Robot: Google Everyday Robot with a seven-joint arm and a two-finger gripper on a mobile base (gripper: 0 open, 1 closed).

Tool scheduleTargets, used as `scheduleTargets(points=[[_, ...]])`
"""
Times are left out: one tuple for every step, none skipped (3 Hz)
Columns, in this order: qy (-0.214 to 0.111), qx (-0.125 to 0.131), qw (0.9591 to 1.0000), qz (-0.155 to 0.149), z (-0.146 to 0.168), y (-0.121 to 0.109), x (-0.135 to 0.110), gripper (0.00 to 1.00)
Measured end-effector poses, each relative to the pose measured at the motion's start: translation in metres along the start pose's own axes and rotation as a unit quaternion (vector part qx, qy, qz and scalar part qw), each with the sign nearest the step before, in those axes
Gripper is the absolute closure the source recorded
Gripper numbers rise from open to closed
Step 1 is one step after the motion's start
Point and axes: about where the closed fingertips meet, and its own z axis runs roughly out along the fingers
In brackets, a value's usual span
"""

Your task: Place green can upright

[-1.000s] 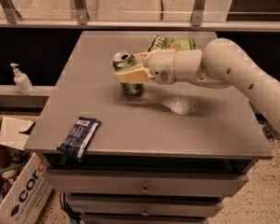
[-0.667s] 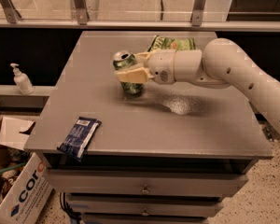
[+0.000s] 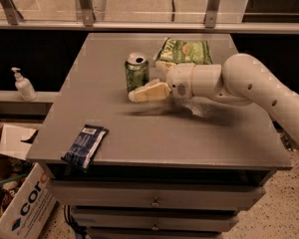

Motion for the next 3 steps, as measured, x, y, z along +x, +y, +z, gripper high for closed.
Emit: scheduleTargets(points=[[0.002,0.013,0.9998,0.012,-0.008,-0.007,0.008,0.0],[0.002,0.014,0.9998,0.012,-0.008,-0.008,0.008,0.0],[0.002,0.046,0.9989,-0.012,-0.06,-0.029,-0.004,0.0]])
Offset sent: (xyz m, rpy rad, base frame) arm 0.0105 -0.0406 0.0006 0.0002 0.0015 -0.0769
